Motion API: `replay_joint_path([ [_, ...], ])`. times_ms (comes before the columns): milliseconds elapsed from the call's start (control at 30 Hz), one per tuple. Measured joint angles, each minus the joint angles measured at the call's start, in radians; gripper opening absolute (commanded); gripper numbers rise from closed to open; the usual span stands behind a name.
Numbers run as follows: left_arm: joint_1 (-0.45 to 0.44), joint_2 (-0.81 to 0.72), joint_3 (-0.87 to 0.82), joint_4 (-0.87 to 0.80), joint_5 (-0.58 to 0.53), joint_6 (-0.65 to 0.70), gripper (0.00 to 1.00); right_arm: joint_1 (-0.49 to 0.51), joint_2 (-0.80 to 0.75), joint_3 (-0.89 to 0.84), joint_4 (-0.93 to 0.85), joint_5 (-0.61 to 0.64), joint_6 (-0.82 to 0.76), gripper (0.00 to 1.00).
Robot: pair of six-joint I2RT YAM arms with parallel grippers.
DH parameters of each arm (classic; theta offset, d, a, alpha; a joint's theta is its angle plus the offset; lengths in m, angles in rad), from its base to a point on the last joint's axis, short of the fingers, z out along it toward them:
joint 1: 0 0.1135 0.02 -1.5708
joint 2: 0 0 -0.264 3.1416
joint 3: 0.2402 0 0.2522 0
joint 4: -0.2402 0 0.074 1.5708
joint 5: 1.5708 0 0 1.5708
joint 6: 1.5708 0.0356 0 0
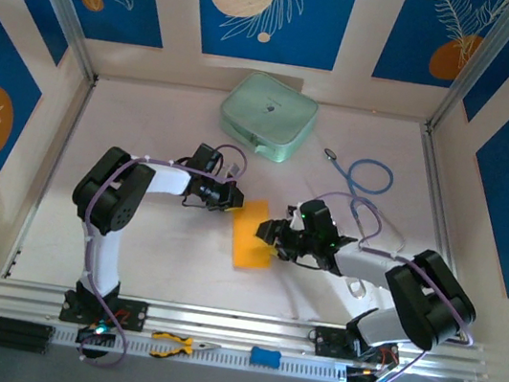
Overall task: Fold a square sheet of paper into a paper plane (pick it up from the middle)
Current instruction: Fold the triangle a second time at the center of the table.
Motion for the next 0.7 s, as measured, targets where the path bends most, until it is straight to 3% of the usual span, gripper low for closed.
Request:
replay_joint_path([
  [433, 0.0, 0.0, 0.0, 0.0, 0.008, 0.0, 0.13, -0.06, 0.117, 0.069, 0.002, -0.097, -0.082, 0.4],
  [700, 0.0, -0.001, 0.002, 0.003, 0.018, 0.0, 0.21, -0.095, 0.205, 0.116, 0.0, -0.151, -0.133, 0.17],
])
